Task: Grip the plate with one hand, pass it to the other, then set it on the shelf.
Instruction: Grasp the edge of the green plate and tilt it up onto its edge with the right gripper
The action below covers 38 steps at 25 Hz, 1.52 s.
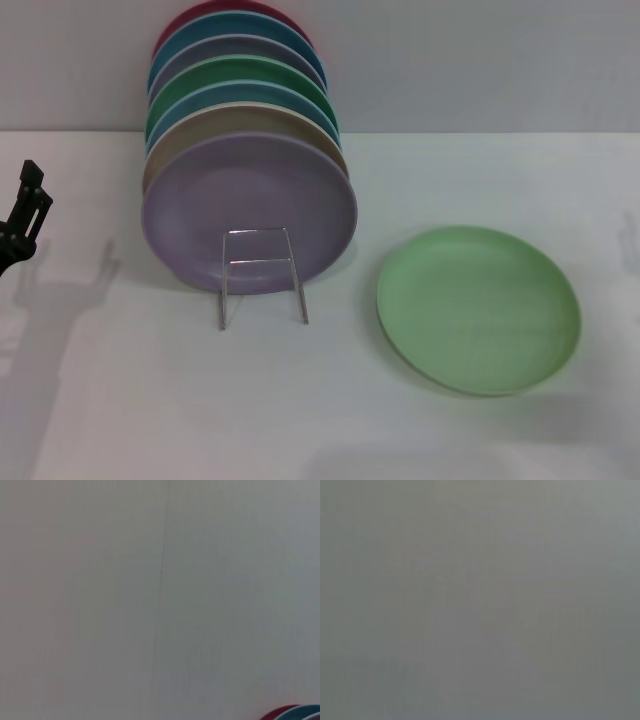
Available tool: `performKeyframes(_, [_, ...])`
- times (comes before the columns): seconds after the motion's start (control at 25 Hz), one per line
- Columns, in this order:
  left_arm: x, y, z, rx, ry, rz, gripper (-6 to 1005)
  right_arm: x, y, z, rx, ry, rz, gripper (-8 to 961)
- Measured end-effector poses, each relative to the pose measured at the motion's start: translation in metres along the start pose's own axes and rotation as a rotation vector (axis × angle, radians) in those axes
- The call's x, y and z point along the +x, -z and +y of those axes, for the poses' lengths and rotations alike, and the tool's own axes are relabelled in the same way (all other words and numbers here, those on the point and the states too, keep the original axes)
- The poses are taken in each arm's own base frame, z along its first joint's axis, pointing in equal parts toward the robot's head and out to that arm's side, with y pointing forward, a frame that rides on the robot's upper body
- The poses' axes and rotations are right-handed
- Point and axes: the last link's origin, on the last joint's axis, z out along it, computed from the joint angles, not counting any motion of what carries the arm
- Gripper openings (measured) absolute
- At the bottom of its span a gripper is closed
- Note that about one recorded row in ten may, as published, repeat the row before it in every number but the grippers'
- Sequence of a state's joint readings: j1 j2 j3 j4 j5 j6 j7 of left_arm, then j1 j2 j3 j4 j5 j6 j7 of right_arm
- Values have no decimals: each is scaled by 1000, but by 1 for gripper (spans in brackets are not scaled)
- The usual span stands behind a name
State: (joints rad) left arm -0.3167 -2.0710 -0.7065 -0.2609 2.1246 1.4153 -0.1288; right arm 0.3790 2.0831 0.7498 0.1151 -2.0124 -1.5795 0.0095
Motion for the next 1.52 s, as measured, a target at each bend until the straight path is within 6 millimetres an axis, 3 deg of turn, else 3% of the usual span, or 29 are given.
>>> performKeyframes(0.88, [2,4,1,5,8,19,834,3,1,1,19,224,25,478])
performKeyframes(1.12, [2,7,1,7,18,18,834,18,-11,14,21,87,137,472])
performKeyframes(1.2, [3,8,1,7,20,24,834,22,-21,29,1,-11,191,468])
performKeyframes(1.52, [3,10,1,8,21,27,833,20,-45,49,-88,-184,369,469])
